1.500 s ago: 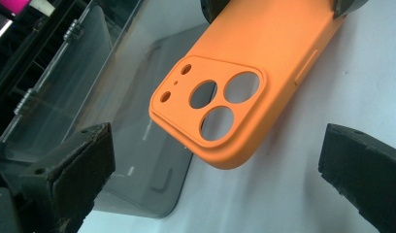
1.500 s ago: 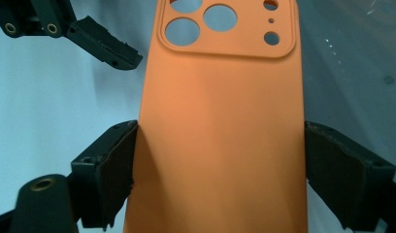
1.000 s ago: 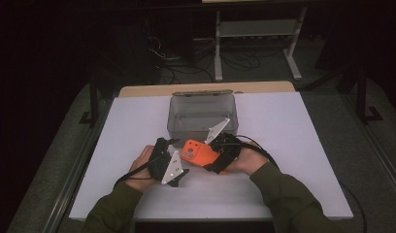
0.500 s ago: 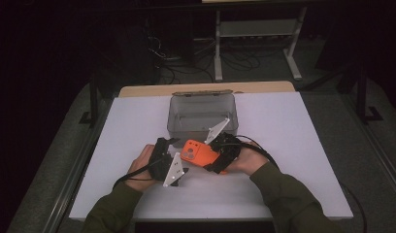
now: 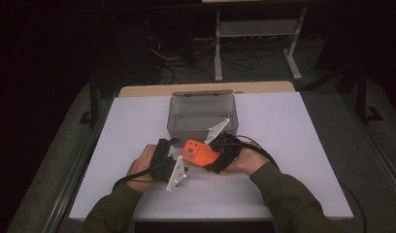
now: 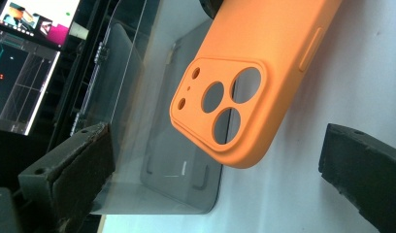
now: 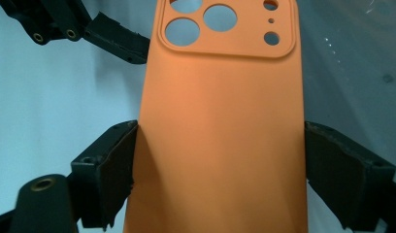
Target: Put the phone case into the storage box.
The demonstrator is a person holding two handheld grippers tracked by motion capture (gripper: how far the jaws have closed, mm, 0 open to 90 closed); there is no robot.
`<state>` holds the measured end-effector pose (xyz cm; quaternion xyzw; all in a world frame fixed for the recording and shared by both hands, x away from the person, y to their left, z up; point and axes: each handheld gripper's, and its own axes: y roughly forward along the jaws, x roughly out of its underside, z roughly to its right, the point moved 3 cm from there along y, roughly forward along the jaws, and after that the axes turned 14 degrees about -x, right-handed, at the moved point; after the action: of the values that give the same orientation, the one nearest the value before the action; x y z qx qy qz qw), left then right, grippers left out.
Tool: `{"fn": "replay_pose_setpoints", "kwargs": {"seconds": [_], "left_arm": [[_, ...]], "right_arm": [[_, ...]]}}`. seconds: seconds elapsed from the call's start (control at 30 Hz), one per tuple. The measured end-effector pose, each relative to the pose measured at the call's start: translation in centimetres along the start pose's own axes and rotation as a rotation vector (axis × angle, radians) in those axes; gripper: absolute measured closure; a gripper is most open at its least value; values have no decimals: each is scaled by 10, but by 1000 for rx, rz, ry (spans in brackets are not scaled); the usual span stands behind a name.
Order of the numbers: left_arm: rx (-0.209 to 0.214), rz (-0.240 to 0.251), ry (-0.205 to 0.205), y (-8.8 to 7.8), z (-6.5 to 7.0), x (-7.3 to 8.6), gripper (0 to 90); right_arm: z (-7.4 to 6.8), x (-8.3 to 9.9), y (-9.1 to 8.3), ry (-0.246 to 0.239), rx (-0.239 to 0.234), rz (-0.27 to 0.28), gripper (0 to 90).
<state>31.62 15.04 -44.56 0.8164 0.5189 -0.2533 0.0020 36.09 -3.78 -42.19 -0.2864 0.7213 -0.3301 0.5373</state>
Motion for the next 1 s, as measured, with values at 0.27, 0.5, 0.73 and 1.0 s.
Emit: {"fn": "replay_pose_setpoints", "kwargs": {"seconds": [0.27,0.5,0.73,1.0], "left_arm": [[-20,-6,51,0,2,0,0],[-39,-8,85,0,4,-1,0],[-56,-14,124,1,6,0,0],[-86,-10,168,1,8,-1,0]], "right_arm": [[0,0,0,-2,0,-1,152],[0,0,0,0,1,-1,152],[0,0,0,4,0,1,152],[0,0,0,3,0,2,152]]}}
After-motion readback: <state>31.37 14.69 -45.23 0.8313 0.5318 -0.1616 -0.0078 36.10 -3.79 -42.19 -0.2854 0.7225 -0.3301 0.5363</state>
